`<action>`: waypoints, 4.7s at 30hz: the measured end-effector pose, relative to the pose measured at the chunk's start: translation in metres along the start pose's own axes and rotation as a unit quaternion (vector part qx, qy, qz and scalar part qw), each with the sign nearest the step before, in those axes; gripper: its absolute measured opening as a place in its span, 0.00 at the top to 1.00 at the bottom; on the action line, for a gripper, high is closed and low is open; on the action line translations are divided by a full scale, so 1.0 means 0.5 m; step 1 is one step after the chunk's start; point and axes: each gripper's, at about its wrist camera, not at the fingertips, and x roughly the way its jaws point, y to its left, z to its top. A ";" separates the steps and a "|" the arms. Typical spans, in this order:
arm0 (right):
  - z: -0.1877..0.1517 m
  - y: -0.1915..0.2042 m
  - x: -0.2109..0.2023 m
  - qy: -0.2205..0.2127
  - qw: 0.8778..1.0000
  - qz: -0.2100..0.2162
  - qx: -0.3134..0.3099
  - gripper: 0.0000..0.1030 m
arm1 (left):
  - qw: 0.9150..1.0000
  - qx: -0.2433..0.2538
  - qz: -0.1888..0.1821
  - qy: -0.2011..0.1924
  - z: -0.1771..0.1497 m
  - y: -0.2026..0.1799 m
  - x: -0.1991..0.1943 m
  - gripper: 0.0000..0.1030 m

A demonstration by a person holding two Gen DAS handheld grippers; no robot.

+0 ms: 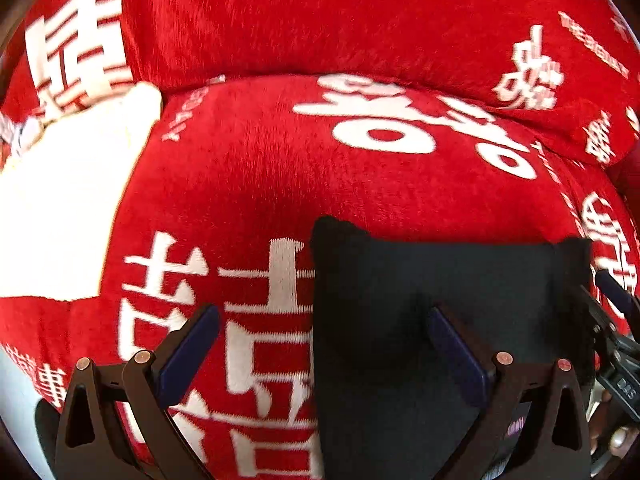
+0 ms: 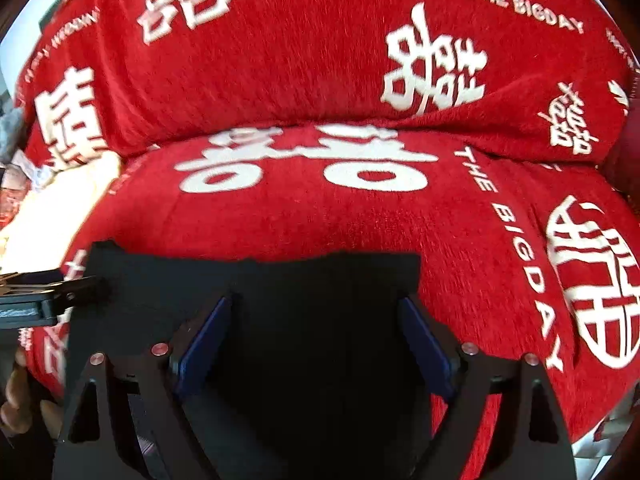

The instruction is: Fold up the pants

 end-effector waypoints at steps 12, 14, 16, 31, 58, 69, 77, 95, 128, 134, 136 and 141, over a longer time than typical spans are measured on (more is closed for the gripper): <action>-0.202 0.036 -0.081 0.018 1.000 -0.008 -0.005 0.12 | 1.000 0.031 0.000 0.003 -0.137 -0.011 -0.043 0.00; -0.208 0.030 -0.078 0.017 1.000 0.000 0.003 0.06 | 1.000 0.028 0.003 0.003 -0.145 -0.012 -0.038 0.00; -0.216 0.031 -0.066 0.024 1.000 0.002 0.009 0.01 | 0.999 0.032 0.009 0.001 -0.153 -0.016 -0.034 0.00; -0.235 0.063 -0.159 -0.053 0.999 0.001 0.001 0.00 | 0.998 0.057 0.001 0.005 -0.218 0.000 -0.063 0.00; -0.235 -0.023 -0.101 -0.026 0.994 0.041 0.096 0.01 | 0.999 -0.014 -0.043 0.017 -0.170 0.060 -0.038 0.00; 0.025 -0.022 0.050 0.006 0.998 -0.021 0.057 0.01 | 0.991 -0.114 -0.020 0.060 0.002 0.064 0.081 0.00; -0.017 0.026 0.161 0.079 0.988 -0.119 0.066 0.00 | 0.995 -0.086 0.001 0.056 0.002 0.035 0.097 0.00; -0.004 0.038 0.189 0.073 0.993 -0.082 0.044 0.00 | 0.996 -0.073 0.013 0.041 -0.005 0.023 0.085 0.00; -0.139 -0.147 0.030 0.017 0.985 0.128 0.113 0.00 | 0.969 -0.044 -0.234 0.066 -0.104 0.075 0.070 0.00; -0.123 -0.120 0.088 0.042 0.981 0.167 0.091 0.00 | 0.970 0.002 -0.239 0.047 -0.096 0.015 0.077 0.00; -0.118 -0.117 0.092 0.042 0.981 0.168 0.091 0.00 | 0.974 0.019 -0.220 0.040 -0.096 -0.014 0.077 0.00; -0.119 -0.108 0.089 0.038 0.983 0.159 0.081 0.03 | 0.978 0.018 -0.204 0.022 -0.097 -0.030 0.076 0.00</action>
